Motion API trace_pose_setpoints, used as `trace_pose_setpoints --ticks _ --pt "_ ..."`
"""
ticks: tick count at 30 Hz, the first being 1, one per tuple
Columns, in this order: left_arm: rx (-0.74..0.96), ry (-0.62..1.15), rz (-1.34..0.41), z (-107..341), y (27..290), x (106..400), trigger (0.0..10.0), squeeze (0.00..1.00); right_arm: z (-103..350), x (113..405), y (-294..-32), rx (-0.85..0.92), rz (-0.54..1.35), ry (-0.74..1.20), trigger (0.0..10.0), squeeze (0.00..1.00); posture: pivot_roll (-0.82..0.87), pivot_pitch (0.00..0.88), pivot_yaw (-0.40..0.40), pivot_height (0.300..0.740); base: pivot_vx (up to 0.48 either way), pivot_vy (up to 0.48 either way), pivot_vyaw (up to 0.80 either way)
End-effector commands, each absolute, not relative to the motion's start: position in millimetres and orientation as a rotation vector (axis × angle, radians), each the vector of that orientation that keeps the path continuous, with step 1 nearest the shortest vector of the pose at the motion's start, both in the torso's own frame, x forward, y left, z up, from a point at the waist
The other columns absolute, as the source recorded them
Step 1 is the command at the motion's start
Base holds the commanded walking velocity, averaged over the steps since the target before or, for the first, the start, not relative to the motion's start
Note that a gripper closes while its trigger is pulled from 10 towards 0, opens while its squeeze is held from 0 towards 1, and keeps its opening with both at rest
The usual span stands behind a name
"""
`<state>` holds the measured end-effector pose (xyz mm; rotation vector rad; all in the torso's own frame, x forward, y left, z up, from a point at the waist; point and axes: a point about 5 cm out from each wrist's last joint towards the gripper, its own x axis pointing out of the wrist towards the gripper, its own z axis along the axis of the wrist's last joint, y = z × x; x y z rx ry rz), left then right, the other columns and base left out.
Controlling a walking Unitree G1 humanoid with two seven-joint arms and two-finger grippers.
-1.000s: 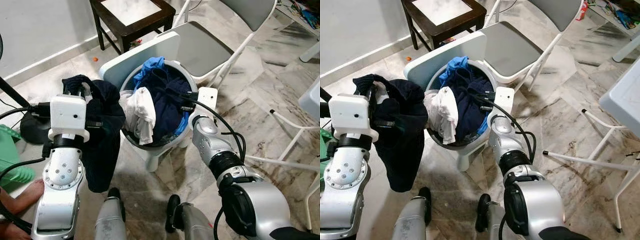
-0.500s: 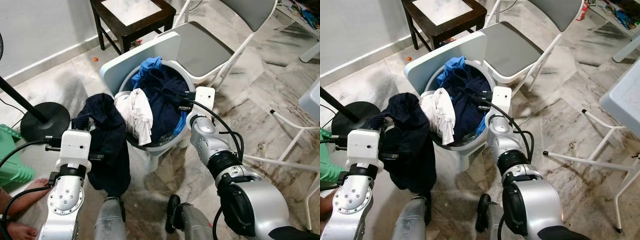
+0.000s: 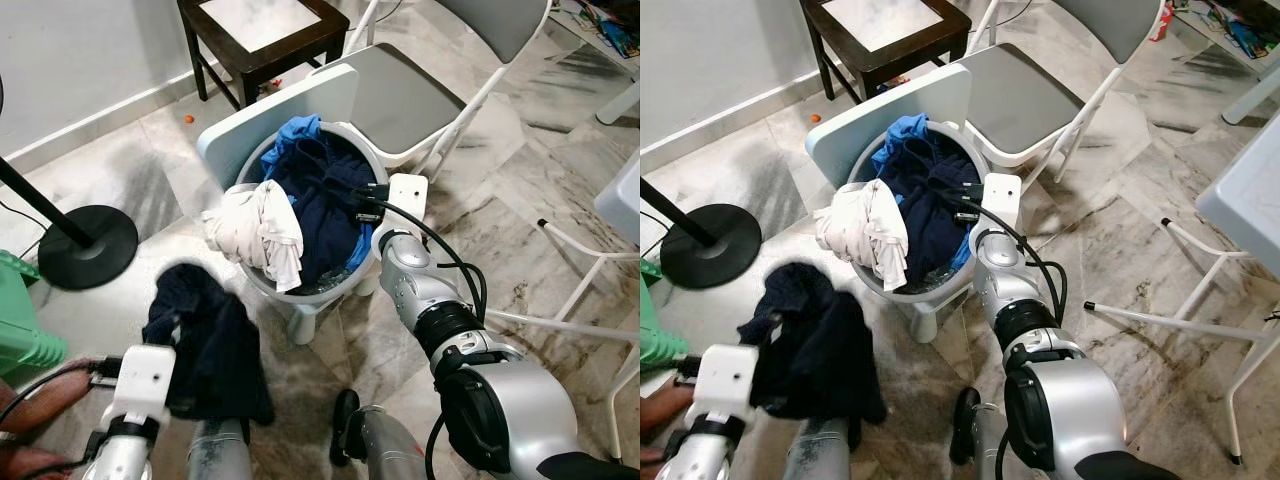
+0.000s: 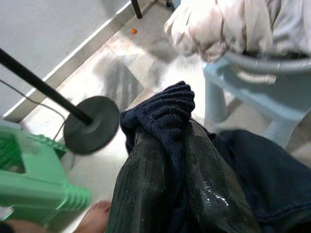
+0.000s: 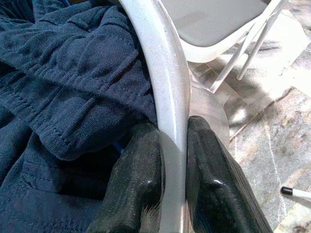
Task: Hang hanger
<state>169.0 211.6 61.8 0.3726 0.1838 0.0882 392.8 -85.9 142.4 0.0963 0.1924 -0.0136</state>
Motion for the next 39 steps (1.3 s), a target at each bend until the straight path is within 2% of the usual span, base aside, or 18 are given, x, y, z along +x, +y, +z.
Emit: trace_pose_setpoints --ticks 1,5,13,20,24,30,34,39 --pt "0.396 0.206 0.103 55 217 156 10.0 0.0 134 390 -89 0.089 -0.025 0.225 10.0 0.0 0.24 0.328 -0.103 0.74 0.0 0.0 0.0" --pt "0.401 0.233 0.105 41 221 154 10.0 0.0 130 389 -85 0.086 -0.002 0.247 10.0 0.0 0.24 0.328 -0.104 0.74 0.0 0.0 0.0" --pt "0.386 0.146 0.147 43 229 192 10.0 0.0 133 386 -66 0.073 0.139 0.251 10.0 0.0 0.23 0.319 -0.109 0.74 0.0 0.0 0.0" --pt "0.367 0.018 0.078 75 205 213 10.0 0.0 140 385 -65 0.105 0.197 0.215 10.0 0.0 0.22 0.309 -0.097 0.74 0.0 0.0 0.0" --pt "0.36 -0.002 0.057 82 195 216 10.0 0.0 145 387 -64 0.192 0.184 0.238 10.0 0.0 0.21 0.307 -0.083 0.74 0.0 0.0 0.0" --pt "0.359 -0.004 0.055 88 195 218 10.0 0.0 152 390 -59 0.338 0.163 0.306 10.0 0.0 0.22 0.307 -0.082 0.74 0.0 0.0 0.0" --pt "0.355 0.003 0.068 90 197 218 10.0 0.0 149 389 -57 0.501 0.13 0.41 10.0 0.0 0.23 0.303 -0.086 0.74 0.0 0.0 0.0" --pt "0.347 0.013 0.079 91 198 217 10.0 0.0 143 391 -71 0.611 0.012 0.481 10.0 0.0 0.23 0.3 -0.093 0.74 0.0 0.0 0.0"
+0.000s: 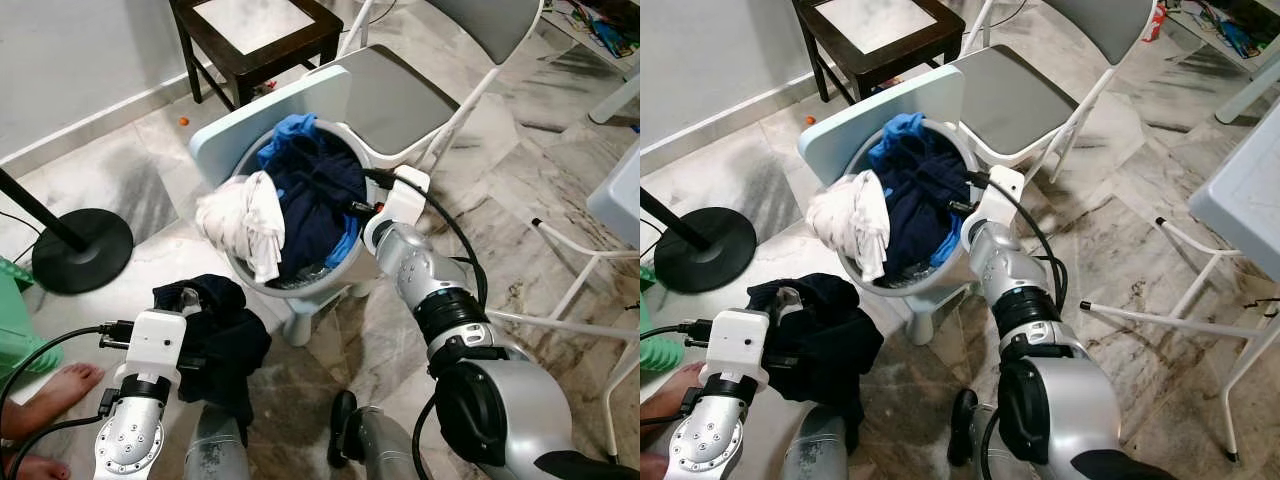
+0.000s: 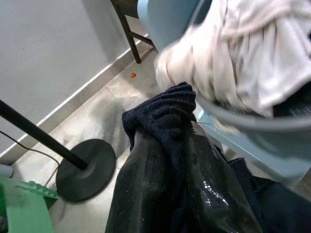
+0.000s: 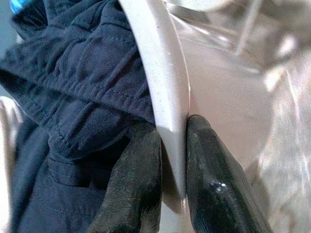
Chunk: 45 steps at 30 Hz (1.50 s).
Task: Hang hanger
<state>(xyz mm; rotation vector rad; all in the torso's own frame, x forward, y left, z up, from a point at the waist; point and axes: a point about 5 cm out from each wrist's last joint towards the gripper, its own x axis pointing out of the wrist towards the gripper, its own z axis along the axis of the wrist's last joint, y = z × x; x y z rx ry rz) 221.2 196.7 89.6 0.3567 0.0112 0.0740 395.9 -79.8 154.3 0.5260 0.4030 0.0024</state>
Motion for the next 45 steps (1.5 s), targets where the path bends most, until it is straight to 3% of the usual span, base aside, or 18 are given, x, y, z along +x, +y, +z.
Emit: trace_pose_setpoints --ticks 1,12,24,31,32,33,45 --pt "0.346 0.016 0.081 91 197 217 10.0 0.0 142 392 -76 0.628 -0.027 0.488 10.0 0.0 0.23 0.299 -0.094 0.74 0.0 0.0 0.0" --pt "0.345 0.023 0.083 91 197 219 10.0 0.0 131 390 -91 0.667 -0.142 0.543 10.0 0.0 0.23 0.295 -0.093 0.74 0.0 0.0 0.0" --pt "0.347 0.036 0.083 89 197 219 10.0 0.0 83 368 -121 0.492 -0.257 0.629 10.0 0.0 0.22 0.306 -0.082 0.74 0.0 0.0 0.0" --pt "0.347 0.039 0.072 89 196 220 10.0 0.0 66 358 -121 0.425 -0.248 0.663 10.0 0.0 0.22 0.308 -0.075 0.74 0.0 0.0 0.0" --pt "0.347 0.039 0.071 89 196 220 10.0 0.0 66 358 -119 0.428 -0.234 0.662 10.0 0.72 0.21 0.309 -0.073 0.74 0.0 0.0 0.0" --pt "0.348 0.039 0.07 89 196 221 10.0 0.0 65 358 -117 0.424 -0.223 0.662 10.0 1.0 0.21 0.308 -0.075 0.74 0.0 0.0 0.0" --pt "0.348 0.046 0.075 86 195 220 10.0 0.0 67 358 -102 0.419 -0.141 0.657 10.0 1.0 0.22 0.308 -0.082 0.74 0.0 0.0 0.0"
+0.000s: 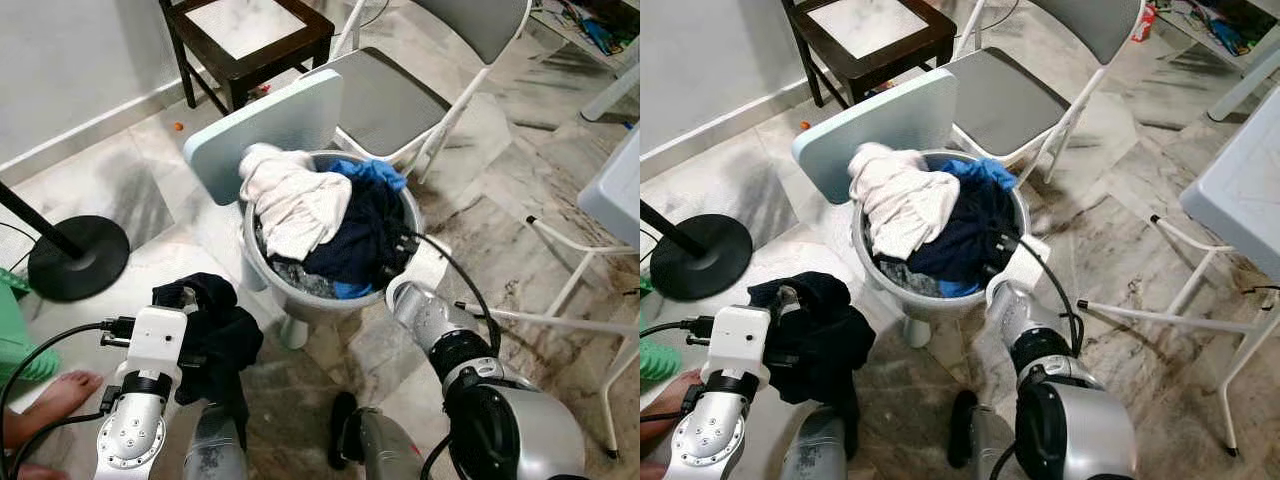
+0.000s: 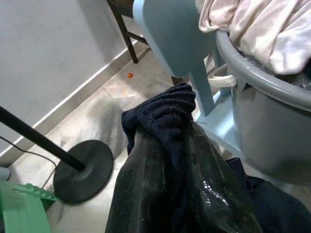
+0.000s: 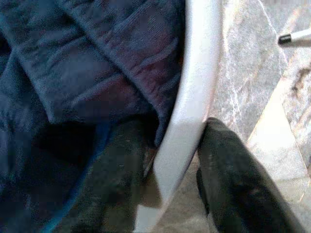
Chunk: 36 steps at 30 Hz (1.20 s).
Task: Hang hanger
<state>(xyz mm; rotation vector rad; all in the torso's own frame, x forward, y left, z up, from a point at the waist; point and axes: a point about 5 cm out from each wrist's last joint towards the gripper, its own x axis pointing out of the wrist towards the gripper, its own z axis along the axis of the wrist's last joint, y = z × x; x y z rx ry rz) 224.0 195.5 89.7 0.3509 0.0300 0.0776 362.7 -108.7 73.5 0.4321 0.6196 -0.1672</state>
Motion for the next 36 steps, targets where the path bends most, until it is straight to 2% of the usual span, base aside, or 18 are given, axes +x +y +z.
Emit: trace_pose_setpoints --ticks 1,11,26,32,36 --pt "0.348 0.047 0.076 86 195 220 10.0 0.0 67 358 -102 0.421 -0.136 0.656 10.0 1.0 0.22 0.308 -0.084 0.74 0.0 0.0 0.0" --pt "0.344 0.048 0.077 85 194 220 10.0 0.0 68 357 -86 0.424 -0.044 0.666 10.0 1.0 0.21 0.312 -0.088 0.74 0.0 0.0 0.0" --pt "0.342 0.049 0.083 84 194 219 10.0 0.0 69 347 -41 0.471 0.123 0.694 10.0 1.0 0.23 0.323 -0.092 0.74 0.0 0.0 0.0" --pt "0.345 0.049 0.085 84 195 218 10.0 0.0 72 350 -45 0.418 0.117 0.644 10.0 1.0 0.23 0.322 -0.092 0.74 0.0 0.0 0.0" --pt "0.343 0.047 0.084 85 194 220 10.0 0.0 81 360 -68 0.298 0.076 0.517 10.0 1.0 0.22 0.317 -0.091 0.74 0.0 0.0 0.0"
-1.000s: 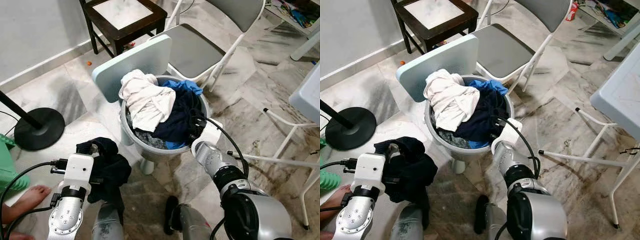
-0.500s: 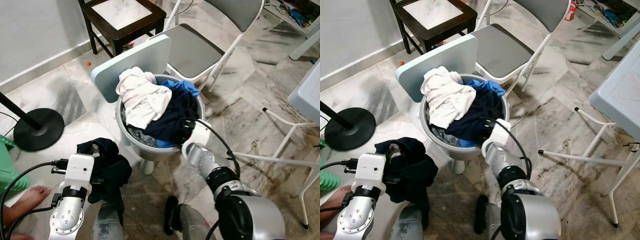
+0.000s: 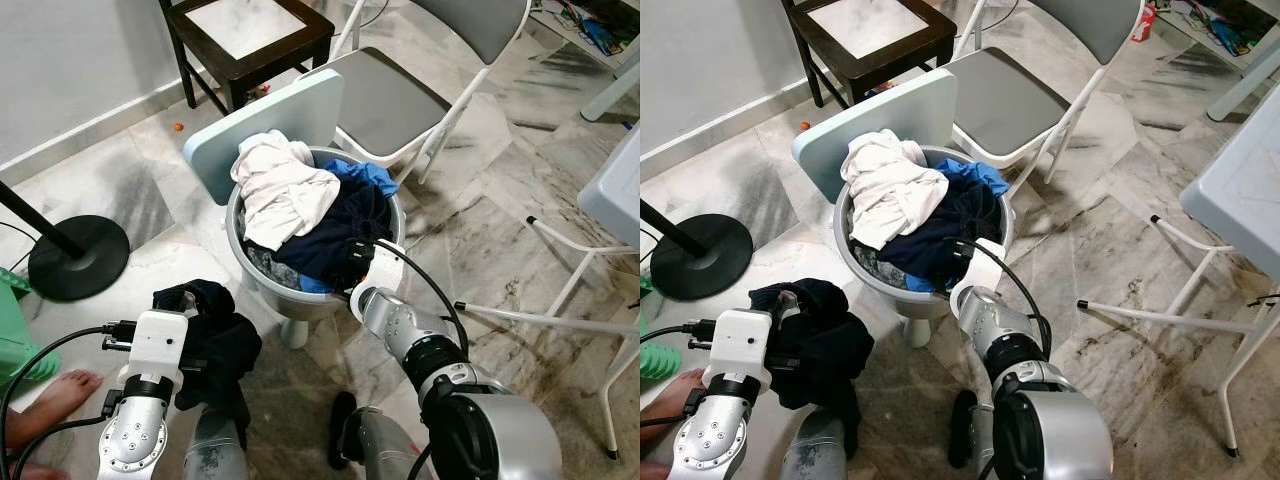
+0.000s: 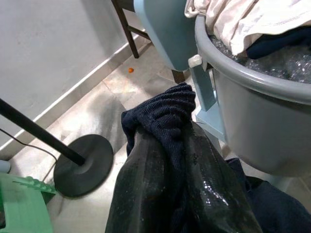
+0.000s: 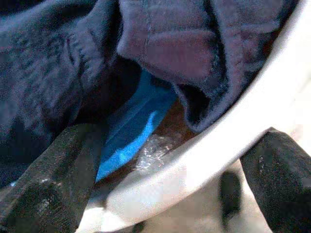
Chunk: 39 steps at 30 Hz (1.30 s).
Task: Hang hanger
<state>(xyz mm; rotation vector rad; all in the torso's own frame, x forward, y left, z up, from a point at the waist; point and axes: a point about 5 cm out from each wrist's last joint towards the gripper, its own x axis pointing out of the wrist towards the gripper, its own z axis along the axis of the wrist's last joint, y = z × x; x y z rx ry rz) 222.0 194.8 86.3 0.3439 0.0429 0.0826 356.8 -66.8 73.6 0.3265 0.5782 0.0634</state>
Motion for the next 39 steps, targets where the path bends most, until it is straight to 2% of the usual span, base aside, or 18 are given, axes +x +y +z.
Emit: trace_pose_setpoints --ticks 1,8,23,30,39 --pt "0.342 0.045 0.082 85 194 221 10.0 0.0 85 363 -73 0.275 0.068 0.477 10.0 1.0 0.22 0.313 -0.09 0.74 0.0 0.0 0.0" --pt "0.332 0.028 0.066 87 189 229 10.0 0.0 106 373 -94 0.133 0.054 0.273 10.0 1.0 0.19 0.297 -0.083 0.74 0.0 0.0 0.0" --pt "0.324 0.018 0.047 87 183 237 10.0 0.0 101 368 -110 0.054 0.027 0.243 10.0 1.0 0.17 0.286 -0.078 0.74 0.0 0.0 0.0" --pt "0.329 -0.055 0.021 100 177 242 10.0 0.0 130 368 -129 -0.091 -0.009 0.016 10.0 1.0 0.15 0.276 -0.083 0.74 0.0 0.0 0.0" --pt "0.309 -0.15 -0.047 122 164 248 10.0 0.0 150 351 -153 -0.143 -0.066 -0.156 10.0 1.0 0.13 0.26 -0.085 0.74 0.0 0.0 0.0"
